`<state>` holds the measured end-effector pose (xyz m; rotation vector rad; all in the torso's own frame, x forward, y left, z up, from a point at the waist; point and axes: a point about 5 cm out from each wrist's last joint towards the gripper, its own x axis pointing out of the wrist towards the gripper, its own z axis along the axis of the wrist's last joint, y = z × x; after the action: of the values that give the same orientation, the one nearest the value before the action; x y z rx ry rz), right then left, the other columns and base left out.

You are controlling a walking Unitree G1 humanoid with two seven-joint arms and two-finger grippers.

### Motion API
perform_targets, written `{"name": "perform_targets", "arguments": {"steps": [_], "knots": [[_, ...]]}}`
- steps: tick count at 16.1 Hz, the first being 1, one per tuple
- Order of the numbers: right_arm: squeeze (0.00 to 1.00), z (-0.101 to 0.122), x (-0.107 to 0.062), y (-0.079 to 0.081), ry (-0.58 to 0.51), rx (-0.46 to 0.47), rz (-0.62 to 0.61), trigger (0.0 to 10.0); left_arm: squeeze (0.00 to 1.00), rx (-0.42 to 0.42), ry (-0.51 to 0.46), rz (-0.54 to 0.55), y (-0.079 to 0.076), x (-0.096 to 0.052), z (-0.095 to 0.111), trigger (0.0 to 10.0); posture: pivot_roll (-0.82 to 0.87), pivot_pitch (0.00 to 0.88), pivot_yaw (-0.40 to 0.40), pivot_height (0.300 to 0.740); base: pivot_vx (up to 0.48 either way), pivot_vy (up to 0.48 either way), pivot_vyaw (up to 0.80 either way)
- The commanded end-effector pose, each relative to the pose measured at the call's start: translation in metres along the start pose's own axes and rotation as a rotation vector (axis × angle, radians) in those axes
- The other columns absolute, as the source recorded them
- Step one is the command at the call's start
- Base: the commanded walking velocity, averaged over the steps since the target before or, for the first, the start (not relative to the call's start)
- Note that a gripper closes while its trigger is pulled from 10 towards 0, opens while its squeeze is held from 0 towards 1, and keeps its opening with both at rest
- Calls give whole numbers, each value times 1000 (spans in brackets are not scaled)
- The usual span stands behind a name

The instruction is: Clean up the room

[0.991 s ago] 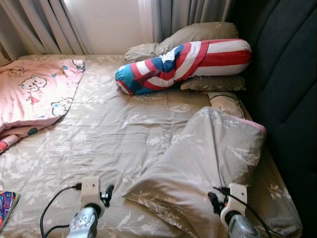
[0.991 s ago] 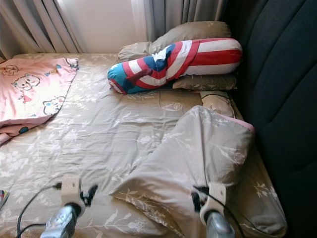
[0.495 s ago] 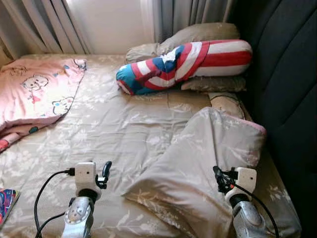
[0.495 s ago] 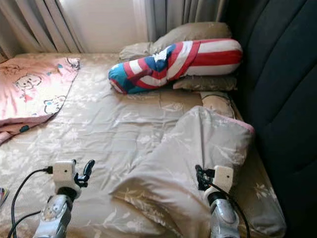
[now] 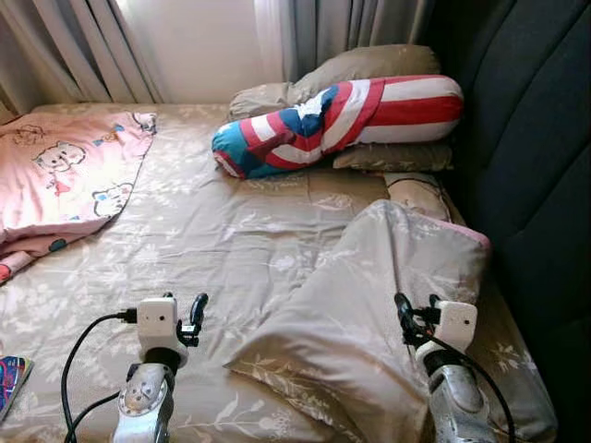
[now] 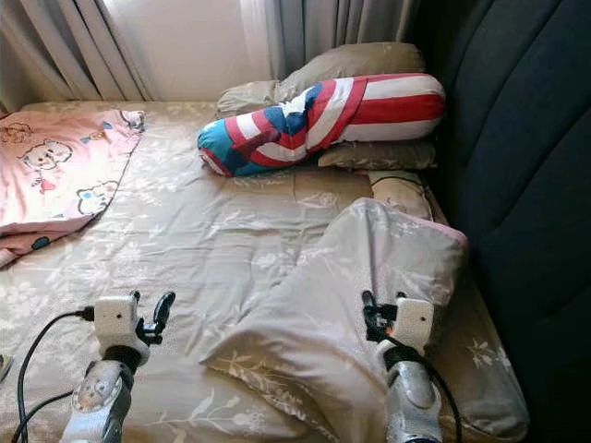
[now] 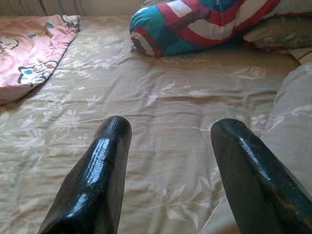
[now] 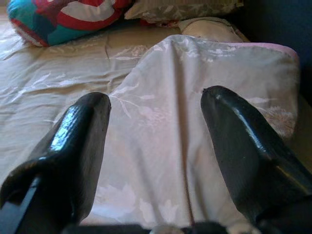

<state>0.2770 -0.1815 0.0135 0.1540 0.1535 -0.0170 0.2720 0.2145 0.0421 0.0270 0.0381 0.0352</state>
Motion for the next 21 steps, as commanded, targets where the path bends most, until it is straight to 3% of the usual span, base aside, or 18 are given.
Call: {"name": "perform_targets", "arguments": {"steps": [1, 4, 12, 16, 21], "knots": [[0, -1, 0, 0, 21, -14, -22, 10000, 0, -13, -2, -1, -1, 1, 2, 10000, -8, 31, -15, 740, 0, 0, 0], [0, -7, -2, 3, 46, -19, -31, 10000, 0, -17, 6, -2, -1, 1, 3, 10000, -5, 43, -17, 716, 0, 0, 0], [0, -8, 0, 5, 72, -19, -41, 10000, 0, -21, 12, 2, -1, 2, 5, 10000, 1, 66, -19, 712, 0, 0, 0], [0, -7, 1, 4, 60, -15, -43, 10000, 0, -18, 16, 5, 0, 2, 5, 10000, 5, 75, -23, 675, 0, 0, 0], [0, -6, 1, 5, 57, -4, -42, 10000, 0, -17, 18, 7, 0, 2, 6, 10000, 8, 79, -24, 675, 0, 0, 0]]}}
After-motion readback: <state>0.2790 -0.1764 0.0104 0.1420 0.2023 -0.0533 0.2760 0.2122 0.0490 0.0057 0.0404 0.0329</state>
